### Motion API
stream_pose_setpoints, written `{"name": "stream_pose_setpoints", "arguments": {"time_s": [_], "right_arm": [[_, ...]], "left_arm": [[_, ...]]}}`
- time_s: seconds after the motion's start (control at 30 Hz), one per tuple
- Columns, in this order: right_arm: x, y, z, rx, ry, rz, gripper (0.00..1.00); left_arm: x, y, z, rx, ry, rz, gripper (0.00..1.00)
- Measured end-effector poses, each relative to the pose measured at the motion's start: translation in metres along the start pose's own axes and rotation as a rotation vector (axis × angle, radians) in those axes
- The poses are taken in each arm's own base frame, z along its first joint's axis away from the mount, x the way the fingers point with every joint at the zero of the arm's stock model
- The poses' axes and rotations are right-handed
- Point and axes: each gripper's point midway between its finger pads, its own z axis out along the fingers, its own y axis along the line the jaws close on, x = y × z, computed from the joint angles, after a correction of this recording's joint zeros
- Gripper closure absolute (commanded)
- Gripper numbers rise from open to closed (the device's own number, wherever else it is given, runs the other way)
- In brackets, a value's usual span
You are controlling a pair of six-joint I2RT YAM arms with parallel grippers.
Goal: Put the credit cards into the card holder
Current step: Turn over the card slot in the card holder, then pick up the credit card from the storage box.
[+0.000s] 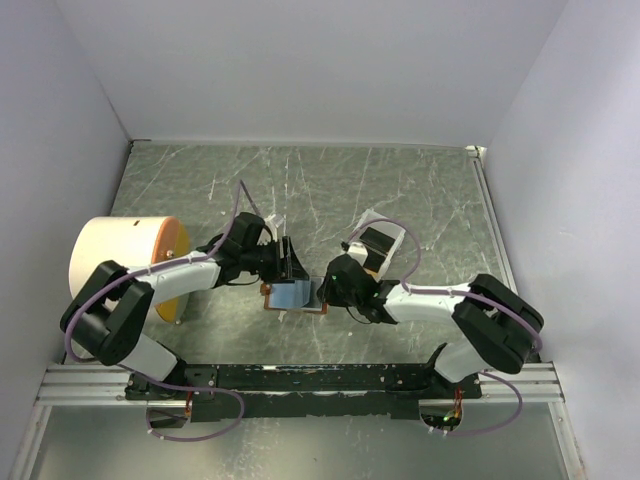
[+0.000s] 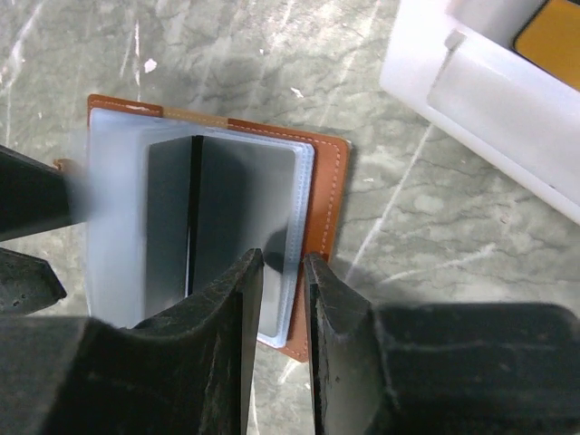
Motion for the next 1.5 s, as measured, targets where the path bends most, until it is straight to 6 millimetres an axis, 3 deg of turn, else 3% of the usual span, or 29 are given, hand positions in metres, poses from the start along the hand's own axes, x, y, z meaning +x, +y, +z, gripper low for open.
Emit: {"name": "stream_pose_setpoints", "arguments": {"time_s": [0.17, 0.37, 0.53, 0.73, 0.83, 0.97, 1.13, 1.23, 1.5], "right_arm": [[-0.005, -0.007, -0.011, 0.033, -0.016, -0.021, 0.73], [-0.032, -0.008, -0.044, 0.036, -0.104, -0.073, 0.67], [-0.067, -0.007, -0.073, 0.059, -0.211, -0.168, 0.6], [-0.128, -0.013, -0.089, 0.199, -0.333, -0.336, 0.6], [-0.158, -0.033, -0.083, 0.299, -0.339, -0.413, 0.6], [-0.175, -0.069, -0.06, 0.42, -0.263, -0.499, 0.58], [-0.159, -0.099, -0.028, 0.475, -0.106, -0.657, 0.52], [-0.152, -0.103, -0.017, 0.461, -0.052, -0.734, 0.52], [-0.155, -0.112, -0.002, 0.454, -0.026, -0.834, 0.51]], "left_arm": [[0.003, -0.005, 0.002, 0.016, 0.008, 0.008, 0.35], [0.004, -0.002, 0.004, 0.012, 0.016, 0.009, 0.38], [0.002, -0.005, 0.01, 0.038, 0.024, 0.018, 0.61], [0.02, 0.003, 0.031, 0.06, 0.099, 0.008, 0.64], [0.027, -0.001, 0.036, 0.066, 0.126, 0.022, 0.62], [0.028, -0.008, 0.038, 0.079, 0.125, 0.044, 0.55], [0.023, -0.016, 0.02, 0.078, 0.058, 0.061, 0.53], [0.011, -0.026, 0.003, 0.074, -0.02, 0.08, 0.53], [-0.021, -0.043, -0.04, 0.029, -0.216, 0.116, 0.52]]}}
